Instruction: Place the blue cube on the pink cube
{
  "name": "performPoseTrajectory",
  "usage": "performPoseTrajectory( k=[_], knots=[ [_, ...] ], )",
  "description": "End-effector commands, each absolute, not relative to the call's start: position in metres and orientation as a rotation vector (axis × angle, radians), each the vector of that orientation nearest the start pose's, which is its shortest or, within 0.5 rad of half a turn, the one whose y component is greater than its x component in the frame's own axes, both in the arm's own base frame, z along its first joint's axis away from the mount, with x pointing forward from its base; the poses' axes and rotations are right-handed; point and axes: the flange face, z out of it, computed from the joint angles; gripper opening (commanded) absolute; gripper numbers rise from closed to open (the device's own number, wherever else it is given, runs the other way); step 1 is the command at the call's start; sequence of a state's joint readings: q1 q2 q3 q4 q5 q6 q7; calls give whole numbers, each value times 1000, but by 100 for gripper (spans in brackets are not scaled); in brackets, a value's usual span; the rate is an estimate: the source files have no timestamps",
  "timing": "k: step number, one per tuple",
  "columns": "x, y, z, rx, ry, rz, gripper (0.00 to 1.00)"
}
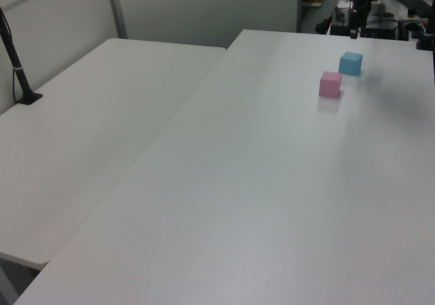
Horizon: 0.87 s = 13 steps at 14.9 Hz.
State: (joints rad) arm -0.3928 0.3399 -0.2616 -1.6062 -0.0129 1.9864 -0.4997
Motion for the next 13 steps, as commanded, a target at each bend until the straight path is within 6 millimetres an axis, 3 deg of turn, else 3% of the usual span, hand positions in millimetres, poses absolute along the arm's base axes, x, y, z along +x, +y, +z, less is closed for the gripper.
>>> performPoseTrajectory(
  k=[1, 3, 13],
  knots=[
    [545, -401, 399, -3240, 299, -13, 100],
    [550, -405, 374, -3248, 350, -30, 100],
    [535, -411, 339, -3258, 385, -30, 100]
  ],
)
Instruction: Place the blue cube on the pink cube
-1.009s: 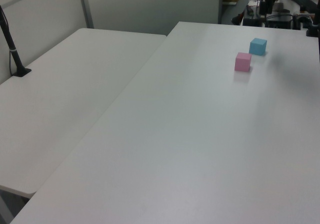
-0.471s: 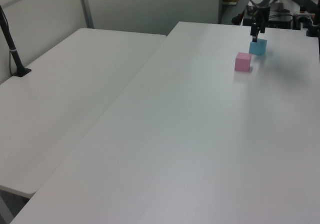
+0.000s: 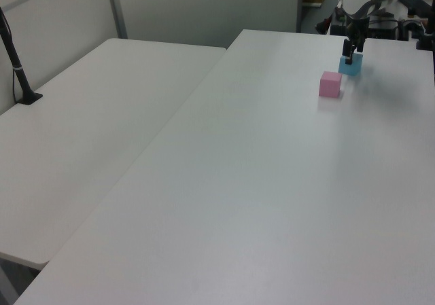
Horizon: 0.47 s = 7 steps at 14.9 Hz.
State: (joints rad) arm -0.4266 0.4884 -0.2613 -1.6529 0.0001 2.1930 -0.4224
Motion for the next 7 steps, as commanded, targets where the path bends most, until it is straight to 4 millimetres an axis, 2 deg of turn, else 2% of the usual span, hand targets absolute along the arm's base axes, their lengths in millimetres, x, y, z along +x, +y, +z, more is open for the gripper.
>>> performPoseTrajectory(
  k=[1, 2, 4, 5, 6, 7],
  knots=[
    [534, -411, 336, -3261, 395, -39, 96],
    [537, -405, 331, -3259, 385, -47, 85],
    [536, -405, 331, -3249, 396, -49, 71],
    [538, -402, 331, -3246, 390, -48, 57],
    [542, -399, 337, -3246, 379, -57, 51],
    [540, -396, 342, -3233, 372, -23, 51]
  ],
)
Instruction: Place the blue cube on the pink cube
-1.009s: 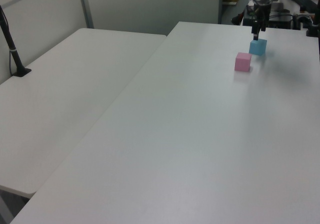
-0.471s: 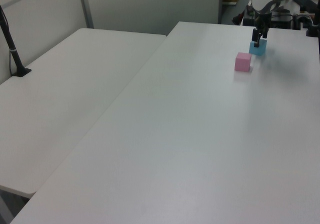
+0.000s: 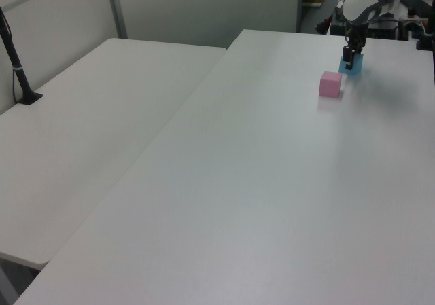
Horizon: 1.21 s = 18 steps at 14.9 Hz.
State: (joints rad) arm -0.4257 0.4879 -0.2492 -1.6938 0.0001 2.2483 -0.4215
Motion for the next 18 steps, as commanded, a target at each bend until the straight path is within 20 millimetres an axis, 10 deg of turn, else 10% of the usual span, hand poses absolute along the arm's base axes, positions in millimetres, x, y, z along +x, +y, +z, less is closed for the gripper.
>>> performPoseTrajectory(
  k=[1, 9, 18],
  knots=[
    [539, -393, 356, -3222, 363, -4, 51],
    [563, -302, 423, -3138, 155, 62, 51],
    [590, -231, 407, -3139, 88, 73, 51]
  ],
)
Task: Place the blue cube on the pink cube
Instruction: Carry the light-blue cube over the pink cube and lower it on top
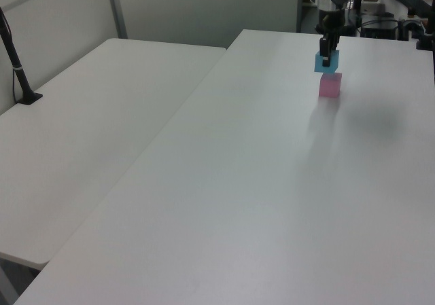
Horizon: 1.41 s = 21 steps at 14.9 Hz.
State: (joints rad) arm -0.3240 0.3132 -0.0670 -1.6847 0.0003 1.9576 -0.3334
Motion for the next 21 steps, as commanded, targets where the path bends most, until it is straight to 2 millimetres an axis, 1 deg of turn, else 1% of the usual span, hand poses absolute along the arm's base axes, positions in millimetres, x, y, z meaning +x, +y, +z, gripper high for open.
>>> performPoseTrajectory(
  k=[1, 6, 12, 13, 14, 15, 16, 19, 20, 21],
  knots=[
    [589, -231, 404, -3144, 88, 71, 51],
    [585, -234, 396, -3185, 54, 112, 51],
    [584, -241, 395, -3220, 42, 87, 52],
    [584, -242, 395, -3223, 39, 89, 54],
    [583, -242, 395, -3230, 35, 96, 68],
    [583, -244, 396, -3233, 40, 95, 94],
    [581, -247, 401, -3235, 63, 86, 100],
    [580, -249, 406, -3233, 109, 80, 100],
    [579, -249, 412, -3234, 145, 67, 100],
    [577, -248, 427, -3235, 207, 30, 100]
  ],
)
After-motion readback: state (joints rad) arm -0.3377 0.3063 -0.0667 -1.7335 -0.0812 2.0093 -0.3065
